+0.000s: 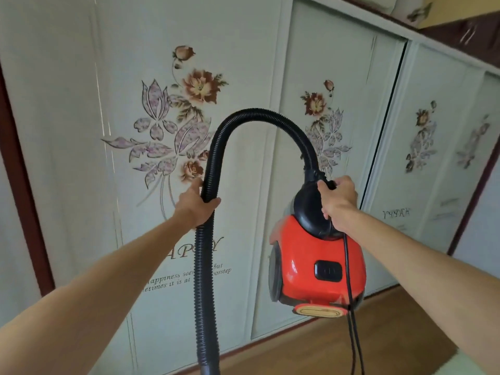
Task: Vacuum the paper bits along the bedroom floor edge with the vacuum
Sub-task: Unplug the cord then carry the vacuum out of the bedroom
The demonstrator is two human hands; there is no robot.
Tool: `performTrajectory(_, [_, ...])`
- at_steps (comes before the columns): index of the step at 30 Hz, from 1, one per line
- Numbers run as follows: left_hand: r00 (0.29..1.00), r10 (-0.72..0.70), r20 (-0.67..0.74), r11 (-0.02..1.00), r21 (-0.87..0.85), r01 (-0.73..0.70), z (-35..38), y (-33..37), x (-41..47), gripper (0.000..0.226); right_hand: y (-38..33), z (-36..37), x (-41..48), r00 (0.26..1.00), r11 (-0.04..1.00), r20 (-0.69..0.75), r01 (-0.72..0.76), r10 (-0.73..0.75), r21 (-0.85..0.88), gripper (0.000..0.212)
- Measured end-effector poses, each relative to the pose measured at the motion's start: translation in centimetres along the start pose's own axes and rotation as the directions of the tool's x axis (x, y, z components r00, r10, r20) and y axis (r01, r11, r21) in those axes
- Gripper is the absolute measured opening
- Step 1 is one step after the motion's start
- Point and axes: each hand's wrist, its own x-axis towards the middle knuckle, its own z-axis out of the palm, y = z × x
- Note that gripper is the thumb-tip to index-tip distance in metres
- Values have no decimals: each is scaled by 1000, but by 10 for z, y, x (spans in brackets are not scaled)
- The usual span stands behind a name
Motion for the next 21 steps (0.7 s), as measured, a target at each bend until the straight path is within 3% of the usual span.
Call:
performTrajectory(7, [973, 125, 195, 988, -117, -103, 73, 29, 99, 41, 9, -12, 63, 983, 1000, -183, -19, 16, -15, 27])
performTrajectory(21, [792, 388, 471, 911, -328, -251, 259, 105, 183, 40, 74, -79, 152, 828, 987, -554, -147, 88, -64, 26])
